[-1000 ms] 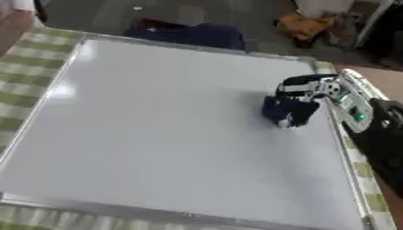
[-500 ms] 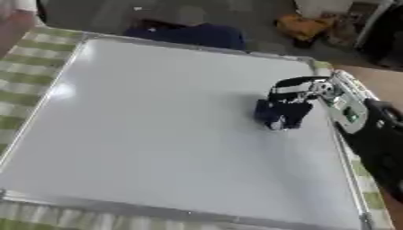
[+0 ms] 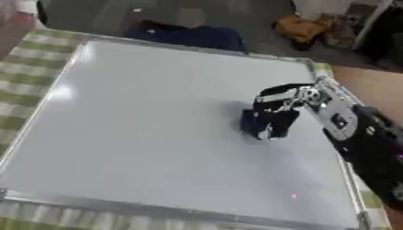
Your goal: Wipe the whiteboard clean with a brush.
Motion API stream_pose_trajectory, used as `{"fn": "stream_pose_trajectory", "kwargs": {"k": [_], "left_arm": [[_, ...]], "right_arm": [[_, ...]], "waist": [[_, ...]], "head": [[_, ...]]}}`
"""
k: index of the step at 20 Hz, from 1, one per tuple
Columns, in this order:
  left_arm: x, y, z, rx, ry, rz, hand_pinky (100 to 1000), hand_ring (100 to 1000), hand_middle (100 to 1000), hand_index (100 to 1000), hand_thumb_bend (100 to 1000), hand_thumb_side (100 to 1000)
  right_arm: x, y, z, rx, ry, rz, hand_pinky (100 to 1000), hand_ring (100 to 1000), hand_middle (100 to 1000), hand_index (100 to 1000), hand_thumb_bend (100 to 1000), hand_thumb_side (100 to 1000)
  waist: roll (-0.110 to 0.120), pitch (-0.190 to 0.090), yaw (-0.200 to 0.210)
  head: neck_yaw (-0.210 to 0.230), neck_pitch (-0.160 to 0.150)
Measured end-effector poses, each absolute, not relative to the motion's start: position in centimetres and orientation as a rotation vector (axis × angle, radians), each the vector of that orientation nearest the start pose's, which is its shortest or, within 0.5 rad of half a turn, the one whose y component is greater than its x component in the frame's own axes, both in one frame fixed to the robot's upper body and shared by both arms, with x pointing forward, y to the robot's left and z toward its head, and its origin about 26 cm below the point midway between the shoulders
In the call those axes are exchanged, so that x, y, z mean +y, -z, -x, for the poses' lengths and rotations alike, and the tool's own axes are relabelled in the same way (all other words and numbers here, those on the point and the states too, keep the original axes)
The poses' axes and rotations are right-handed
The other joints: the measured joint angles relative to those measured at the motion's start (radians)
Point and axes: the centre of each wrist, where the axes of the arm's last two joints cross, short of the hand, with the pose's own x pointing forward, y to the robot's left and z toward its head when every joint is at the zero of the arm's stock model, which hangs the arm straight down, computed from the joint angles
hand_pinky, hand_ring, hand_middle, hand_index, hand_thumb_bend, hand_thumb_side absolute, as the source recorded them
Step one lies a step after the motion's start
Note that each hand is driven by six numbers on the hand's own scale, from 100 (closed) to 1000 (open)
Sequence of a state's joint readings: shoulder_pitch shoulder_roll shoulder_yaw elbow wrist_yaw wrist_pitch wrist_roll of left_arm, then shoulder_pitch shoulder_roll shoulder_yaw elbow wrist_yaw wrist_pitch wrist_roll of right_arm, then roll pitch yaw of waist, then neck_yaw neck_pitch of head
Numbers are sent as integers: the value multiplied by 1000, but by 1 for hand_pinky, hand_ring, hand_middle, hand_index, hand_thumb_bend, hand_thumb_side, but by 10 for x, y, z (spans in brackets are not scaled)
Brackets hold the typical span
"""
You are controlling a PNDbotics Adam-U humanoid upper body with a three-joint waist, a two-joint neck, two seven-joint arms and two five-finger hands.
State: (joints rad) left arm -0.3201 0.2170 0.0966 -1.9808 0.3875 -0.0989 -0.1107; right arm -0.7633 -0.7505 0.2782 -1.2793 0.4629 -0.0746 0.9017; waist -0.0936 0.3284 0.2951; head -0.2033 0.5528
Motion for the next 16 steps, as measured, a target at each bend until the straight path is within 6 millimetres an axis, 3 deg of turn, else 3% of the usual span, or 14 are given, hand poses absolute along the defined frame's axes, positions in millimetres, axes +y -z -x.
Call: {"fn": "stream_pose_trajectory", "kwargs": {"k": [7,16], "left_arm": [[265,-198,-305,-2374,103,354,558,555,547,404,137,1000],[266,-195,-304,-2363,85,347,559,557,548,406,139,1000]], "right_arm": [[-300,-236,-408,-1132,-1771,409,472,548,361,355,100,198],[-258,-252,-379,-1267,-1864,416,432,529,356,350,100,216]], "waist": [[3,-9,-11],[5,-34,-49]], "head": [[8,11],[25,53]]}}
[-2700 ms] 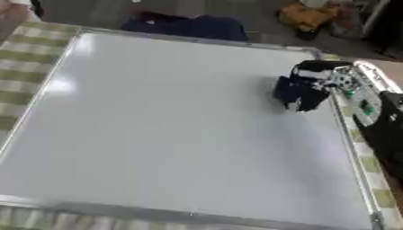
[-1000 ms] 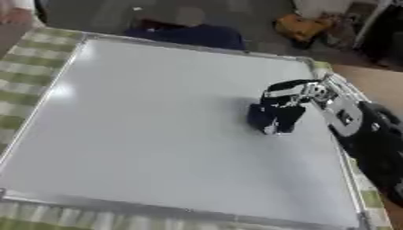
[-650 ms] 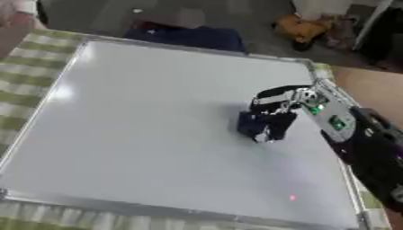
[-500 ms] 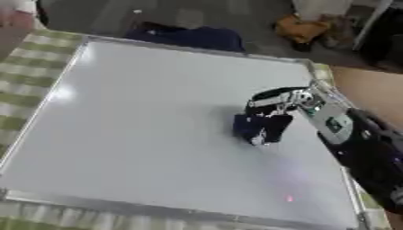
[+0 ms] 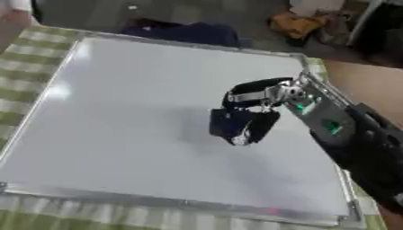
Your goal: Wipe the whiteboard clean with a brush.
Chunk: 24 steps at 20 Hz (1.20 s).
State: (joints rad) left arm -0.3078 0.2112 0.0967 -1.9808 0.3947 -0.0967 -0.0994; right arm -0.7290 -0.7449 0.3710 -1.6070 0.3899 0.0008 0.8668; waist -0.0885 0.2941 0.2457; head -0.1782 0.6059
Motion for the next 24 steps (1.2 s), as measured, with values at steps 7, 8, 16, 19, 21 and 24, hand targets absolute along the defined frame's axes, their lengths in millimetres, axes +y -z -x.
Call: {"fn": "stream_pose_trajectory", "kwargs": {"k": [7,8,16,19,21,24], "left_arm": [[268,-192,-303,-2357,64,334,559,558,549,407,139,1000],[268,-192,-303,-2358,62,333,559,558,549,407,139,1000],[268,-192,-302,-2361,52,328,558,558,549,404,137,1000],[268,-192,-302,-2363,49,327,557,557,549,404,136,1000],[268,-192,-303,-2366,49,328,557,558,549,404,136,1000],[268,-192,-303,-2368,48,328,557,557,549,404,135,1000]], "right_arm": [[-241,-247,-372,-1283,-1886,371,428,527,356,348,100,232],[-238,-246,-372,-1284,-1886,359,428,526,356,348,100,233],[-218,-241,-374,-1291,-1894,290,425,526,356,347,100,254],[-212,-238,-378,-1289,-1882,290,425,528,358,349,100,257],[-209,-236,-381,-1291,-1878,302,426,529,359,350,100,262],[-204,-229,-387,-1288,-1870,327,427,532,365,356,100,272]], "waist": [[1,-18,-32],[1,-19,-36],[7,-23,-32],[9,-22,-24],[10,-19,-19],[10,-16,-14]], "head": [[12,22],[13,26],[10,38],[7,39],[3,39],[0,39]]}}
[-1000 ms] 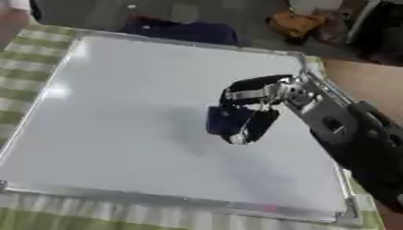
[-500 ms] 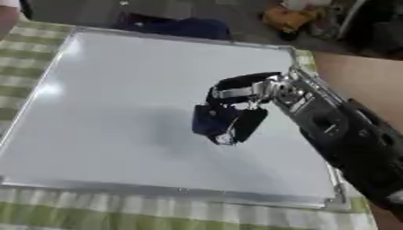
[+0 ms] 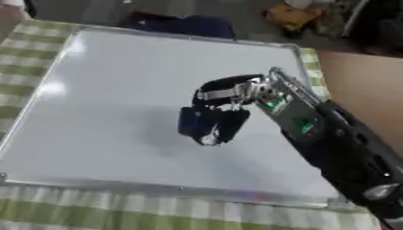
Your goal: Wipe the whiteboard clean with a brush.
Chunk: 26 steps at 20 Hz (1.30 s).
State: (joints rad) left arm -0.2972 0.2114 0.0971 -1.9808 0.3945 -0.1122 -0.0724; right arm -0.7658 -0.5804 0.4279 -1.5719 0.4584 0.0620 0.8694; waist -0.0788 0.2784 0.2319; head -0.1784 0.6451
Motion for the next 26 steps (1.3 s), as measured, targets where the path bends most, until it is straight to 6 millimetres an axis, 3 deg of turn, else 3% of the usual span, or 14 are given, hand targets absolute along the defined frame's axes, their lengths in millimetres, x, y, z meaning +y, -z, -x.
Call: {"fn": "stream_pose_trajectory", "kwargs": {"k": [8,12,19,23,26], "left_arm": [[267,-193,-303,-2372,53,332,557,556,548,404,135,1000],[267,-193,-303,-2373,56,335,557,557,549,404,135,1000],[266,-195,-304,-2375,65,340,557,557,549,404,135,1000],[266,-195,-304,-2374,67,341,557,557,549,405,135,1000],[266,-195,-304,-2374,67,341,557,557,549,405,136,1000]], "right_arm": [[-198,-212,-399,-1298,-1859,387,443,554,392,333,100,330],[-198,-207,-402,-1286,-1880,383,449,562,396,326,100,439],[-195,-205,-403,-1268,-1917,373,459,586,521,300,100,543],[-195,-205,-403,-1260,-1946,362,473,606,579,198,100,594],[-194,-206,-403,-1258,-1980,352,499,636,599,171,100,640]], "waist": [[0,11,16],[0,14,21],[0,18,24],[-1,18,25],[-1,18,25]], "head": [[-8,-2],[-9,-5],[-9,-9],[-9,-14],[-9,-15]]}}
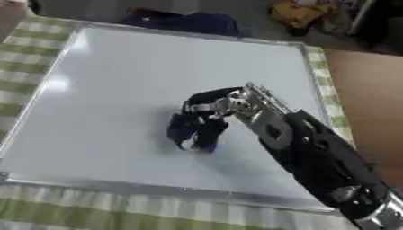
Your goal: Wipe the whiteboard clean with a brush.
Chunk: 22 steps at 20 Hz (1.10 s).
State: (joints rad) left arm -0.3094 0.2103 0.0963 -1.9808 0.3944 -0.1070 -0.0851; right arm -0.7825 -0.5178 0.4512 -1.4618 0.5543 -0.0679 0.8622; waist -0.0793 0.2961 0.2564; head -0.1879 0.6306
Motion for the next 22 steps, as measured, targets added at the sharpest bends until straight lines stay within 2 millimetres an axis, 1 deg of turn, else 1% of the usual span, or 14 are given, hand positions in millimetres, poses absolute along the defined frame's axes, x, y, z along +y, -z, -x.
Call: {"fn": "stream_pose_trajectory", "kwargs": {"k": [6,8,10,12,19,22], "left_arm": [[266,-195,-304,-2374,68,342,557,558,550,406,136,1000],[266,-196,-304,-2376,68,343,557,558,550,406,136,1000],[265,-197,-304,-2378,69,344,557,558,550,406,136,1000],[265,-197,-304,-2379,70,345,557,558,550,406,136,1000],[264,-197,-305,-2378,73,351,557,559,551,406,136,1000],[264,-197,-305,-2378,73,351,557,559,551,406,136,1000]], "right_arm": [[-195,-210,-400,-1255,-2086,356,571,714,647,136,100,703],[-196,-212,-399,-1261,-2120,367,592,734,663,118,129,719],[-195,-215,-397,-1273,-2155,380,604,746,660,100,147,727],[-195,-217,-395,-1285,-2182,397,614,756,668,100,169,730],[-193,-225,-389,-1333,-2250,488,661,810,733,100,299,752],[-192,-226,-388,-1347,-2264,517,670,820,746,100,321,758]], "waist": [[0,0,0],[0,0,0],[0,0,0],[0,0,0],[0,-1,2],[0,-1,2]], "head": [[1,0],[1,0],[1,0],[1,0],[1,-1],[1,-1]]}}
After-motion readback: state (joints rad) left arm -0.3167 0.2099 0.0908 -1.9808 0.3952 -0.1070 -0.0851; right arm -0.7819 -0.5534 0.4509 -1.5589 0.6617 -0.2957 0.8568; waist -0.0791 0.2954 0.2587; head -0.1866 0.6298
